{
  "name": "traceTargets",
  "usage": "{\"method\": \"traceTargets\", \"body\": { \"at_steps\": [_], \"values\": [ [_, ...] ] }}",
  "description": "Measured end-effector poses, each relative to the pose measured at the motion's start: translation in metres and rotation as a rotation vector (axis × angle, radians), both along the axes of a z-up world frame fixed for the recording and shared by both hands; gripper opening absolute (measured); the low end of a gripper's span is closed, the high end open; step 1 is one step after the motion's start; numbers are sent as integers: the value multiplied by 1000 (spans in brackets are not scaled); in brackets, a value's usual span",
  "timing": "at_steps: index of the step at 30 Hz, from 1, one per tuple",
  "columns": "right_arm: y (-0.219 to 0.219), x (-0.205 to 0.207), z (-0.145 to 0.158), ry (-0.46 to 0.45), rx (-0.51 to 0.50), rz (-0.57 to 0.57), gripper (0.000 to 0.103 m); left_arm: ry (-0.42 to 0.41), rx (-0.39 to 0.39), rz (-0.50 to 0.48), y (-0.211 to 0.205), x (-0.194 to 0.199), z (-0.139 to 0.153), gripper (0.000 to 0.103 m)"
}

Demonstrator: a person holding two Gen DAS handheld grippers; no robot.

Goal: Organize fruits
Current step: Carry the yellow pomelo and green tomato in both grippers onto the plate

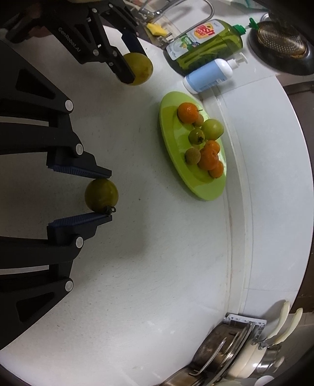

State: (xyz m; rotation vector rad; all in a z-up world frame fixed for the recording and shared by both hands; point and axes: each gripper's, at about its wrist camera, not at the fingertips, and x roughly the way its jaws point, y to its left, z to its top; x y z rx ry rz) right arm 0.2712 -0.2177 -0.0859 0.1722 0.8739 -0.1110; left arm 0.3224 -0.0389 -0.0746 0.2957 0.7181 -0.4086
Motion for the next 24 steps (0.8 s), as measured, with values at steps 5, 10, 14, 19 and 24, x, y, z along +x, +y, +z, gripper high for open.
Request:
{"method": "traceTargets", "body": {
  "at_steps": [5,10,14,19,24],
  "values": [
    [3,-3,10,-28,-10,26,30,-11,-14,-1,0,-7,8,49],
    [6,-5,22,-60,-17,47,30,-16,-42,7,3,-15,20,49],
    [8,-7,30,-80,-15,72,30,-26,-63,14,3,-23,30,49],
    [8,-10,43,-111,-13,95,30,-43,-87,16,3,-31,43,49],
    [6,-9,58,-145,-15,117,30,-70,-97,5,-3,-35,55,49]
  ]
}}
